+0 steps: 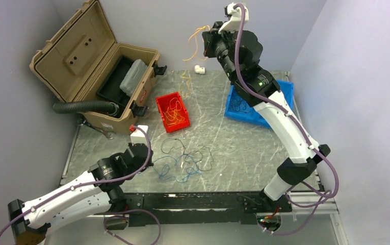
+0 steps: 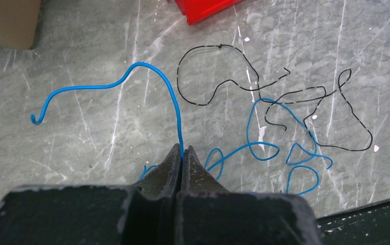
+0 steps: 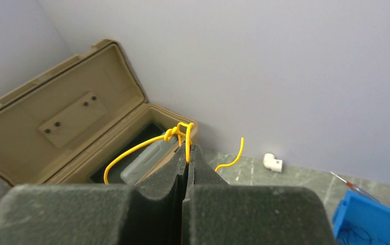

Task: Untangle the cables
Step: Place the cable in the bin.

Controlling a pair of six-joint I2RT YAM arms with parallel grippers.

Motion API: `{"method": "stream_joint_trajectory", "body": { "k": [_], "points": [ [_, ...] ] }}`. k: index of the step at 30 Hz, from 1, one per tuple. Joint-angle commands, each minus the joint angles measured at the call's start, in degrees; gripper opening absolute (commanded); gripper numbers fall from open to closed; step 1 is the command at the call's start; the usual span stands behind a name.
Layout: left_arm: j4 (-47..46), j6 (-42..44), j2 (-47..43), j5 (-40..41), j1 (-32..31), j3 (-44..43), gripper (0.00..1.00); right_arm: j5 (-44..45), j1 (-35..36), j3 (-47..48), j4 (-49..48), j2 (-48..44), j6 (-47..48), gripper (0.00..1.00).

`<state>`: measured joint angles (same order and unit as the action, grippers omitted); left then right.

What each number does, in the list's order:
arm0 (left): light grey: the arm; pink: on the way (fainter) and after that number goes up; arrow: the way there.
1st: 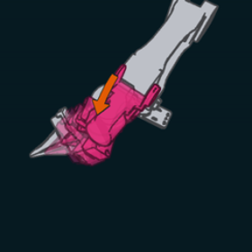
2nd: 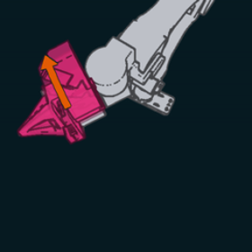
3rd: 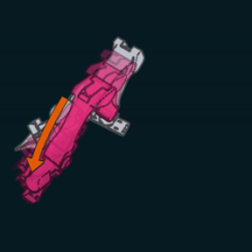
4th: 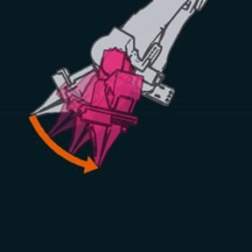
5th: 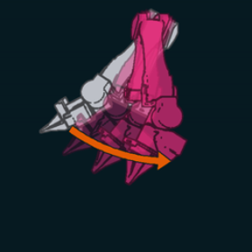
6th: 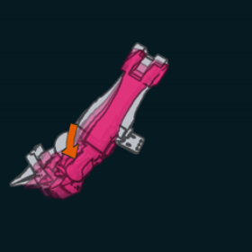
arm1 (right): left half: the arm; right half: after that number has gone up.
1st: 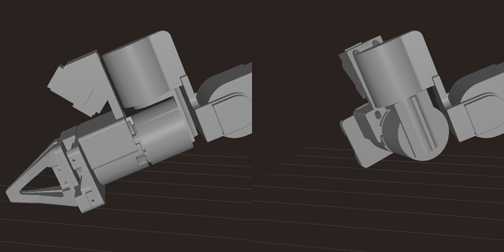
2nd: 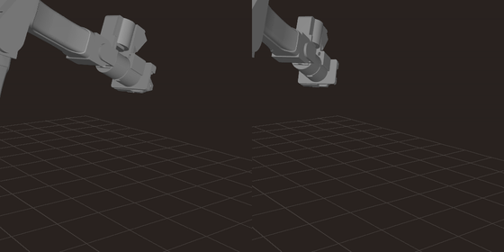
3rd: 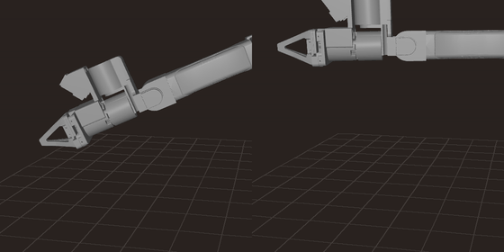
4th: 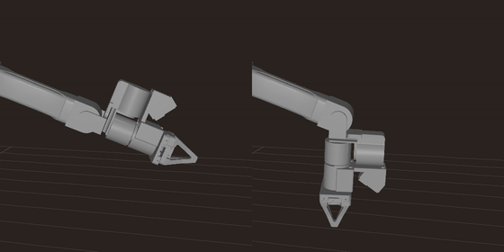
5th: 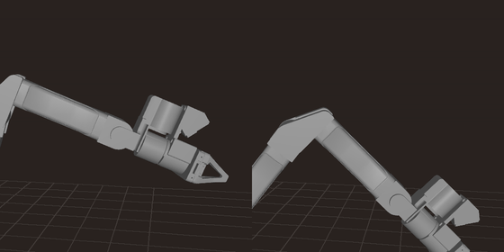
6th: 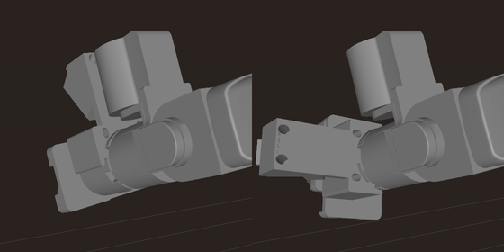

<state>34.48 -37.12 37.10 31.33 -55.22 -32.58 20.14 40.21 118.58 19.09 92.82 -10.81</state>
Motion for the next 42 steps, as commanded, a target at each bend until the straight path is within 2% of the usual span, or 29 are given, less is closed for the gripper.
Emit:
{"method": "stream_joint_trajectory", "body": {
  "k": [1,7,42],
  "points": [
    [-1.2,-0.2,-0.7,-0.2,0.0,-0.1,0.00,-2.6,2.4,4.7,-3.6,-0.6,4.4,0.00],
    [-1.4,-0.2,-1.5,-0.2,0.0,0.3,0.00,-5.7,4.2,5.7,-4.7,1.2,4.9,0.00],
    [-0.4,-0.3,-3.9,-0.5,0.0,0.8,0.00,-5.7,5.1,-14.6,-11.6,11.0,-1.1,0.00]
  ]
}}
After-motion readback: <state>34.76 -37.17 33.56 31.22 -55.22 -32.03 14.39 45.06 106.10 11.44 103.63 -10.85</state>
